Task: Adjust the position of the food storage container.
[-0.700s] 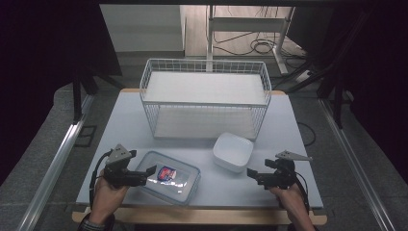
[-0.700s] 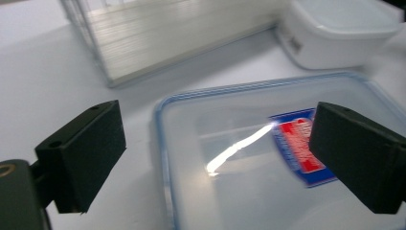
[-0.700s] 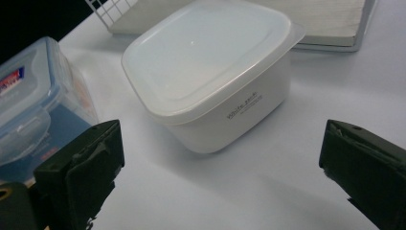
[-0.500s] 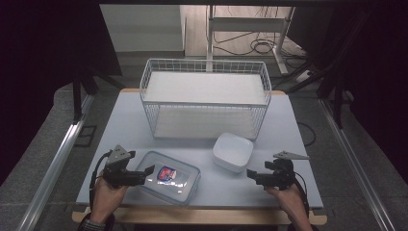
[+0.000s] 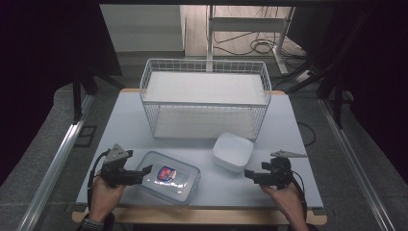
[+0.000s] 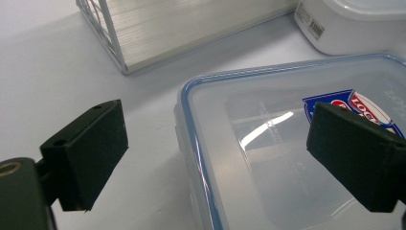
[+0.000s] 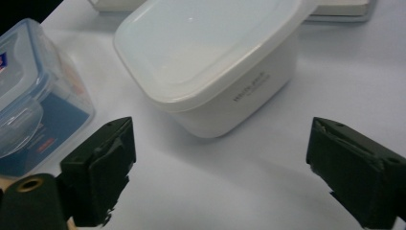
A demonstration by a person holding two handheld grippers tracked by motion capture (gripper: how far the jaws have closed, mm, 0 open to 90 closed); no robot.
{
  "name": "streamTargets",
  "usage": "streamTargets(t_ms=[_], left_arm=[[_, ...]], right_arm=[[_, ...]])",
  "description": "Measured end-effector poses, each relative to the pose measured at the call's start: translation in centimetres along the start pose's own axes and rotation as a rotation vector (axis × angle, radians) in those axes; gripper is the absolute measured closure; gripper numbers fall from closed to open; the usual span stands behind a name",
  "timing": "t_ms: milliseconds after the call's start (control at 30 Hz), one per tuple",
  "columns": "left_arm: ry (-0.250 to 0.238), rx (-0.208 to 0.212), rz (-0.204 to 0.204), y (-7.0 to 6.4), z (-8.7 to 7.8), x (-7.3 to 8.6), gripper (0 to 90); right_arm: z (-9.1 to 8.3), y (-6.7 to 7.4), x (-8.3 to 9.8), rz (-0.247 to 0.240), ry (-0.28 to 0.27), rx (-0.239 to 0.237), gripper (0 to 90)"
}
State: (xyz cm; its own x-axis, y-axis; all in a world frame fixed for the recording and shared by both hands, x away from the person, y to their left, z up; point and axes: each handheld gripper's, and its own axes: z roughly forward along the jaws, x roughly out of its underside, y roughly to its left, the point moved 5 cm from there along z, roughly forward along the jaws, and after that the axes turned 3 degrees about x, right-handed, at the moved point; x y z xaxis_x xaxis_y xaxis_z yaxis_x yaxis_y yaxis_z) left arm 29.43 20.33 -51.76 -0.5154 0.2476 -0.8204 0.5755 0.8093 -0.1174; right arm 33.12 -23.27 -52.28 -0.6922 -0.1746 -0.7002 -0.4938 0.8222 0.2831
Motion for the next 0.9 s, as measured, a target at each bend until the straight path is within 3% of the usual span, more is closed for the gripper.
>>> streamTargets(t_ms=[133,233,433,733,900], left_arm=[[-0.004,-0.004,0.015,0.0,0.0,0.0,5.4],[-0.011,0.000,0.011,0.1,0.0,0.0,4.6],[-0.013,-0.005,0.006,0.2,0.0,0.0,4.6],[-0.010,0.002,0.008,0.1,0.0,0.0,4.5],[-0.007,-0.003,0.016,0.1,0.0,0.1,4.5]], right_arm=[[0.0,0.2,-0.4,-0.021,0.008,0.003,12.7],[-0.5,0.7,-1.3,-0.070,0.002,-0.010,24.9],[-0.9,1.5,-2.8,-0.110,0.012,-0.037,42.7],[1.2,3.8,-5.4,-0.262,0.021,-0.029,63.9],[2.9,5.0,-6.6,-0.286,0.037,-0.056,73.3]])
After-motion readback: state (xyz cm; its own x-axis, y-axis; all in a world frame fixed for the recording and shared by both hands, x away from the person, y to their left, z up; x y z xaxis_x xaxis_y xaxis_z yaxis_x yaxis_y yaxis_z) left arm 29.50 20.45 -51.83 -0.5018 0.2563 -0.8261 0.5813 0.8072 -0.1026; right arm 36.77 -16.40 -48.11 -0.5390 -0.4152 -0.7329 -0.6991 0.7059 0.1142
